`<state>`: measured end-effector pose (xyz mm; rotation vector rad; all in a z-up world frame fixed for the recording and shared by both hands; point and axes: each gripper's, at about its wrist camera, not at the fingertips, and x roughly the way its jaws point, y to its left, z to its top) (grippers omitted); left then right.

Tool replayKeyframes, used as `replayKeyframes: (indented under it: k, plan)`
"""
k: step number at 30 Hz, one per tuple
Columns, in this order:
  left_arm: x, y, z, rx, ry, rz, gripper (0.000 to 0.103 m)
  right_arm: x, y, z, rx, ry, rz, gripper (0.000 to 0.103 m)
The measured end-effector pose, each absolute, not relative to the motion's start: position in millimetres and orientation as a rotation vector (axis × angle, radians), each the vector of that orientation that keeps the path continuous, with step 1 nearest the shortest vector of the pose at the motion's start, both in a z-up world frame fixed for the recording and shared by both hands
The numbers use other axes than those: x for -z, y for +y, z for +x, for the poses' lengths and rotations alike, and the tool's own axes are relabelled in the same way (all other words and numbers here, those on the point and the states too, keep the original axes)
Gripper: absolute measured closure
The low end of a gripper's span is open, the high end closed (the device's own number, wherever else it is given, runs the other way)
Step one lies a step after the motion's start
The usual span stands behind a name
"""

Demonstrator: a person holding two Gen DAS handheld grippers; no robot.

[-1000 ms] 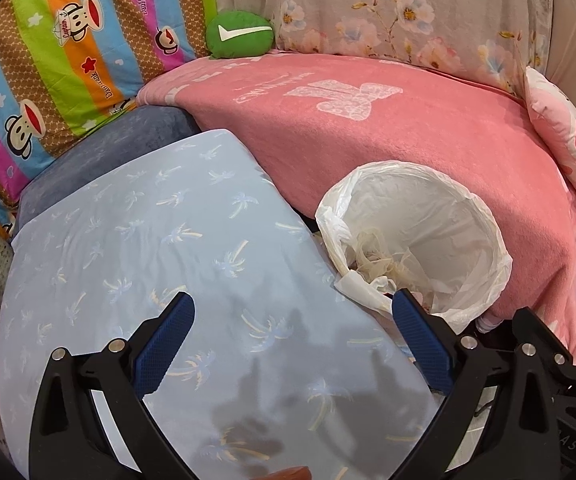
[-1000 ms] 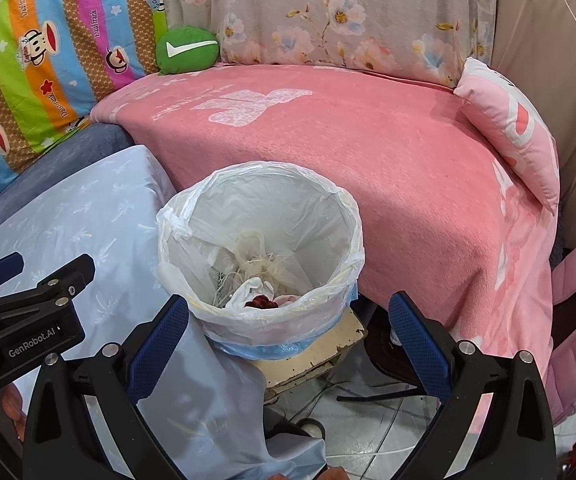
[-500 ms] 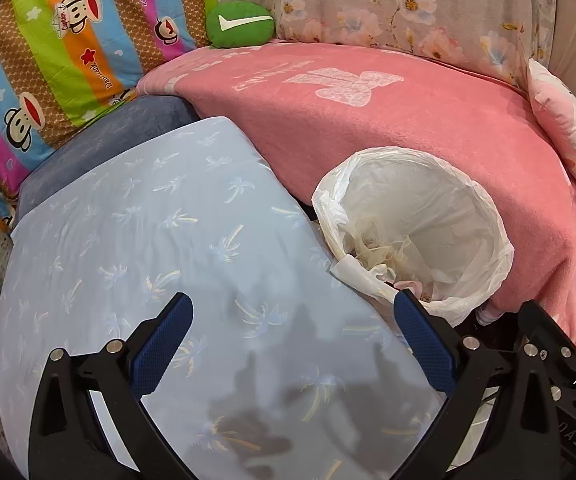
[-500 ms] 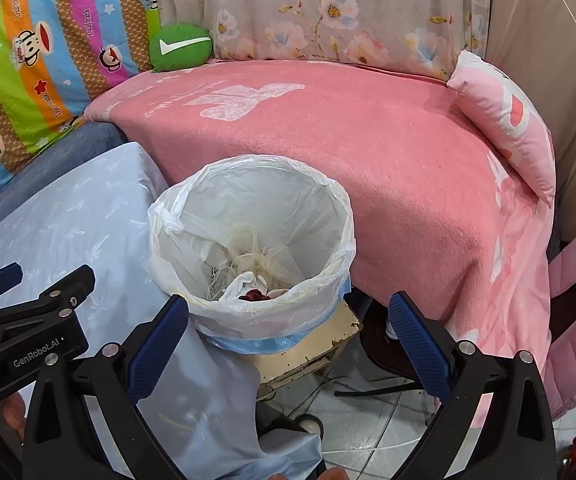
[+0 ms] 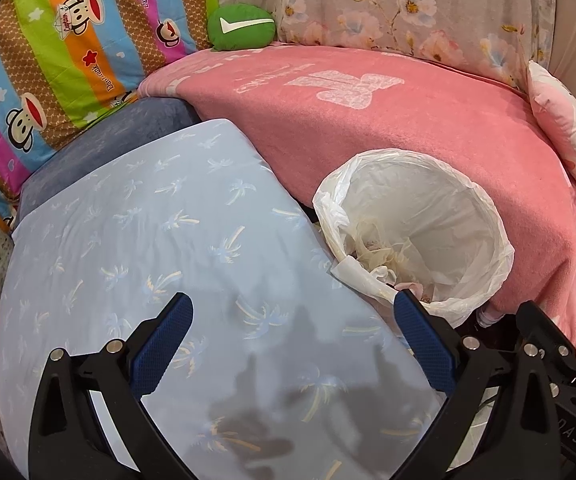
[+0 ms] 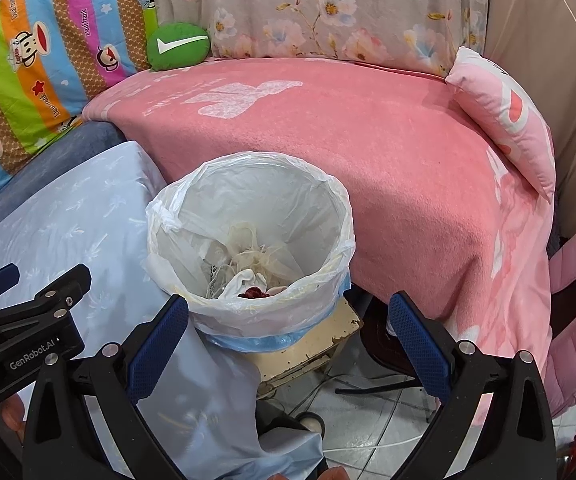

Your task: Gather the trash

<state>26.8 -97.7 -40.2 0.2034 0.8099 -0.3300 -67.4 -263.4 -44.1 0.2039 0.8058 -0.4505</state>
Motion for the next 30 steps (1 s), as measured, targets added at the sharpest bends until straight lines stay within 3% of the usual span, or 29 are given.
replayKeyframes:
  k: [30]
  plan:
    - [42.0,-99.9,25.2,0.326,0.808,0.208,0.007,46.2,-266.6,-68.2,0.452,0.807,0.206,0.006]
